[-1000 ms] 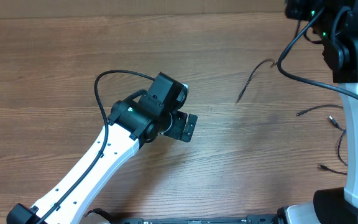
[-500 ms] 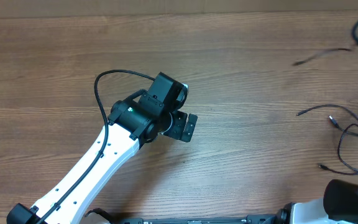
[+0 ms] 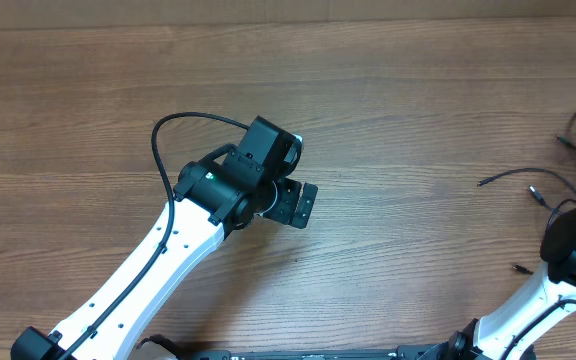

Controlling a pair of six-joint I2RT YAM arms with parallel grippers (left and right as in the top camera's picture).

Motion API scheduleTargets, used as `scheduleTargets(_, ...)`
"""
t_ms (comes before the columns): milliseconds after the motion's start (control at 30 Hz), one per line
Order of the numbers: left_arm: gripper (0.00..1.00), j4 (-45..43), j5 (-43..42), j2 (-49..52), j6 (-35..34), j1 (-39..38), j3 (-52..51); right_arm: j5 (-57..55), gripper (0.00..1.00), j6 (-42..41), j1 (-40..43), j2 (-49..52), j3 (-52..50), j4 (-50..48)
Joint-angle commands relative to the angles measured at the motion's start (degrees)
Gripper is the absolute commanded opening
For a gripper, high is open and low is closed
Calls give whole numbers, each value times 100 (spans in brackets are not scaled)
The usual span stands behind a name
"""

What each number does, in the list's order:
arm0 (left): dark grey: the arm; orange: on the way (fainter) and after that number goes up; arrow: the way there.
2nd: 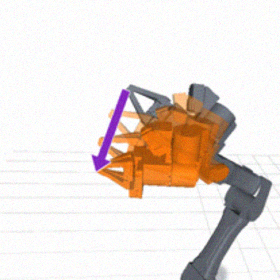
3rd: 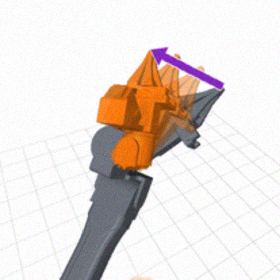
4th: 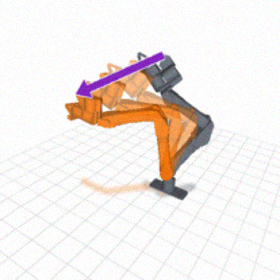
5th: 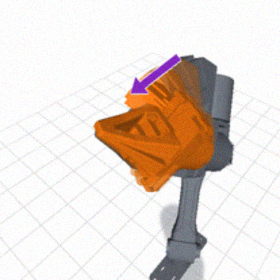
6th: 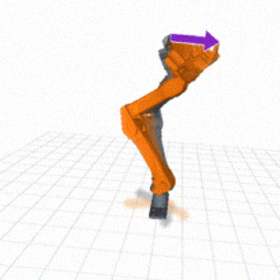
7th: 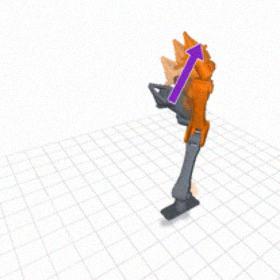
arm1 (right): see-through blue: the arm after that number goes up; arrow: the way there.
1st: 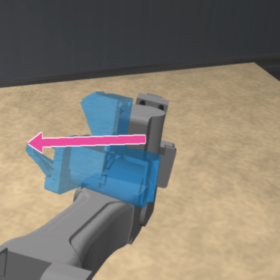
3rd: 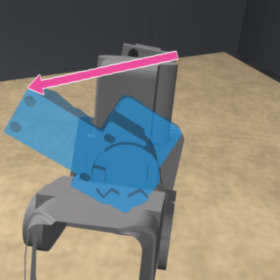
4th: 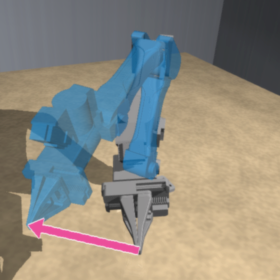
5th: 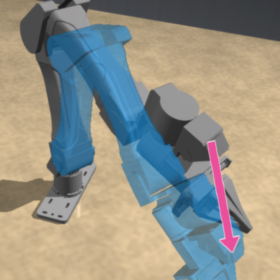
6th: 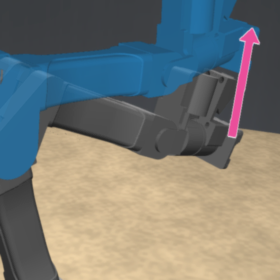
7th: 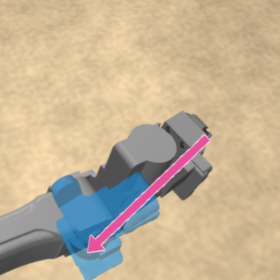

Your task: Untangle cables

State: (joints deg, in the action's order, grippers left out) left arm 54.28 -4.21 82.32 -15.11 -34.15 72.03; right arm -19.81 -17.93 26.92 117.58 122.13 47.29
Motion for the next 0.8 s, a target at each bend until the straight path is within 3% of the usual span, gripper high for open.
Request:
scheduleTargets(0,100,-11,33,9,-101,-28,44,553,100,-26,0,142,-2,243)
scheduleTargets(300,100,-11,33,7,-101,-28,44,916,100,-17,-57,48,26,1727)
scheduleTargets(500,100,-11,33,7,-101,-28,44,1550,100,-17,-350,-894,26,2166)
scheduleTargets(667,100,-11,33,7,-101,-28,44,4000,100,-33,-544,-2022,26,2409)
scheduleTargets(767,100,-11,33,9,-101,-28,44,5062,100,-31,-544,-2562,24,3193)
